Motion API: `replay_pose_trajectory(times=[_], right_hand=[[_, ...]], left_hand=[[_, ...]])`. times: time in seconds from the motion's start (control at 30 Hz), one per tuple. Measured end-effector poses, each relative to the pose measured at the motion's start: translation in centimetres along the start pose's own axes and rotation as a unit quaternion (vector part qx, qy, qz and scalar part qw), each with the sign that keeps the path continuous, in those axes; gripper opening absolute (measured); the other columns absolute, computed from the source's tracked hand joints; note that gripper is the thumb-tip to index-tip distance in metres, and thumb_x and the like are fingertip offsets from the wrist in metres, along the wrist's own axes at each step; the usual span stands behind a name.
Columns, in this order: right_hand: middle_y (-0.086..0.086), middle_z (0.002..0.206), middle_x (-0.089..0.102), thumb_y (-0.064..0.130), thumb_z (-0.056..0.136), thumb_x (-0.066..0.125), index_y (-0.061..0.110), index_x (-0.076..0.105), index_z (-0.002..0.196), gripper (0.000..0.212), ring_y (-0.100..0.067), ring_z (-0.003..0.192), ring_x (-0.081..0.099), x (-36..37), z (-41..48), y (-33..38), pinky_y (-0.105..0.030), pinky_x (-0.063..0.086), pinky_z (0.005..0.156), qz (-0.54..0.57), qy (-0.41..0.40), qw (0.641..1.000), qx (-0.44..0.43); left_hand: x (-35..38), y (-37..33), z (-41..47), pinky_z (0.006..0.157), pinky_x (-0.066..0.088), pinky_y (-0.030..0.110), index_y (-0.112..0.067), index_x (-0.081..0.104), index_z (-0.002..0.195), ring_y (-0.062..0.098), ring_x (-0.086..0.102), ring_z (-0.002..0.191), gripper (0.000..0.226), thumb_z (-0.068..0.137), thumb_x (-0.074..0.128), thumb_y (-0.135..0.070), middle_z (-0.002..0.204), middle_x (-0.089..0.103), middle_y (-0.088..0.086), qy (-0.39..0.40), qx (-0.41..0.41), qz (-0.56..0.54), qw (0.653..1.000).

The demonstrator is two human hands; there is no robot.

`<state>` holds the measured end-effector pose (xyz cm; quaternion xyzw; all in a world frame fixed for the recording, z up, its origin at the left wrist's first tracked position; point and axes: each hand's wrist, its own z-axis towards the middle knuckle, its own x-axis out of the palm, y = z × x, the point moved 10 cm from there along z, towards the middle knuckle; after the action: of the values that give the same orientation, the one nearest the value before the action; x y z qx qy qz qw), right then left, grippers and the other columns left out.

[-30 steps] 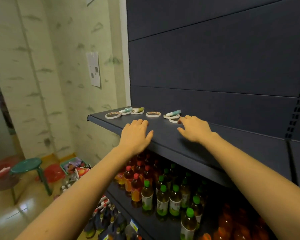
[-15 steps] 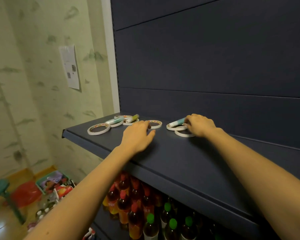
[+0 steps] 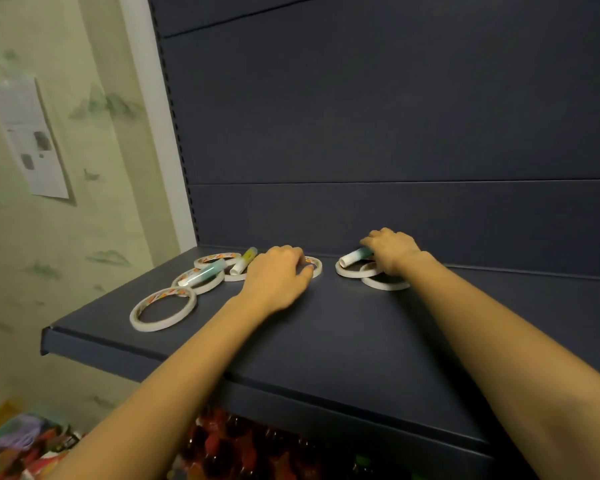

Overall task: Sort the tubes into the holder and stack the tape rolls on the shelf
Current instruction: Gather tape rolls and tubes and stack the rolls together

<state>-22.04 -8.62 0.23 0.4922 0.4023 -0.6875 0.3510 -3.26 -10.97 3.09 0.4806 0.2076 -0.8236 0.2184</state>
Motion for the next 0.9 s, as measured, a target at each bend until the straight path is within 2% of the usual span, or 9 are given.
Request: replay_pose_trajectory(times=[0.13,0.27,0.4,0.43,0.53,0.63,0.77,0.9], right_hand=[[-0.005,0.133,0.042,0.022,0.095,0.05,0.019,0.043,0.134,0.039,-0.023,0.124,0.038,-0.4,0.6,0.0,-0.033,0.038,0.095,-0.042,-0.009,0.999,0.014],[-0.004,0.125,0.053,0.02,0.097,0.046,0.017,0.049,0.123,0.027,-0.023,0.117,0.046,-1.5,0.3,0.0,-0.032,0.039,0.089,-0.035,-0.041,0.998,0.03],[-0.008,0.124,0.046,0.021,0.096,0.048,0.016,0.048,0.121,0.026,-0.031,0.105,0.052,-3.5,-2.3,-1.9,-0.037,0.04,0.077,0.091,-0.091,0.988,0.081],[-0.007,0.123,0.047,0.023,0.095,0.049,0.017,0.049,0.12,0.025,-0.032,0.104,0.053,-4.3,-3.2,-2.5,-0.038,0.041,0.078,0.13,-0.114,0.98,0.095],[-0.004,0.118,0.053,0.026,0.093,0.056,0.019,0.054,0.115,0.024,-0.028,0.1,0.056,-6.4,-6.5,-4.3,-0.039,0.044,0.086,0.199,-0.18,0.956,0.121],[-0.003,0.112,0.057,0.025,0.09,0.059,0.019,0.056,0.112,0.023,-0.027,0.096,0.058,-7.5,-9.5,-5.6,-0.043,0.048,0.086,0.225,-0.205,0.941,0.149],[0.0,0.108,0.058,0.025,0.091,0.06,0.019,0.057,0.11,0.021,-0.023,0.09,0.058,-7.8,-13.0,-6.6,-0.042,0.049,0.084,0.23,-0.217,0.932,0.177],[0.007,0.106,0.056,0.03,0.09,0.061,0.023,0.057,0.111,0.022,-0.014,0.083,0.054,-7.6,-16.4,-6.9,-0.032,0.047,0.075,0.182,-0.204,0.944,0.186]], left_hand=[[0.8,0.4,0.7,0.085,0.046,0.035,-0.015,0.06,0.104,0.02,0.055,0.102,0.028,0.094,0.045,-0.036,0.108,0.062,0.002,0.005,0.036,-0.013,0.999],[1.8,0.3,1.5,0.073,0.039,0.03,-0.014,0.06,0.1,0.021,0.056,0.097,0.023,0.093,0.045,-0.031,0.102,0.062,0.001,0.01,0.064,-0.029,0.998],[2.5,0.1,3.7,0.066,0.033,0.028,-0.014,0.058,0.081,0.026,0.055,0.075,0.022,0.092,0.045,-0.029,0.069,0.053,-0.001,0.025,0.024,-0.033,0.999],[3.0,0.0,4.3,0.065,0.035,0.029,-0.014,0.058,0.08,0.027,0.054,0.073,0.023,0.092,0.045,-0.029,0.068,0.053,0.0,0.041,0.007,-0.038,0.998],[5.1,-1.0,6.0,0.07,0.039,0.032,-0.009,0.061,0.09,0.03,0.06,0.085,0.031,0.093,0.043,-0.034,0.09,0.064,0.01,0.087,-0.013,-0.019,0.996],[7.3,-1.6,6.9,0.077,0.038,0.033,-0.009,0.06,0.105,0.03,0.059,0.103,0.036,0.095,0.041,-0.037,0.11,0.064,0.01,0.113,-0.028,0.014,0.993],[8.9,-2.5,7.5,0.074,0.036,0.032,-0.011,0.06,0.106,0.028,0.059,0.105,0.03,0.09,0.047,-0.033,0.114,0.063,0.009,0.139,-0.046,0.004,0.989],[10.2,-2.1,7.8,0.083,0.041,0.033,-0.012,0.061,0.105,0.029,0.057,0.108,0.033,0.082,0.056,-0.035,0.113,0.062,0.009,0.209,-0.091,-0.067,0.971]])
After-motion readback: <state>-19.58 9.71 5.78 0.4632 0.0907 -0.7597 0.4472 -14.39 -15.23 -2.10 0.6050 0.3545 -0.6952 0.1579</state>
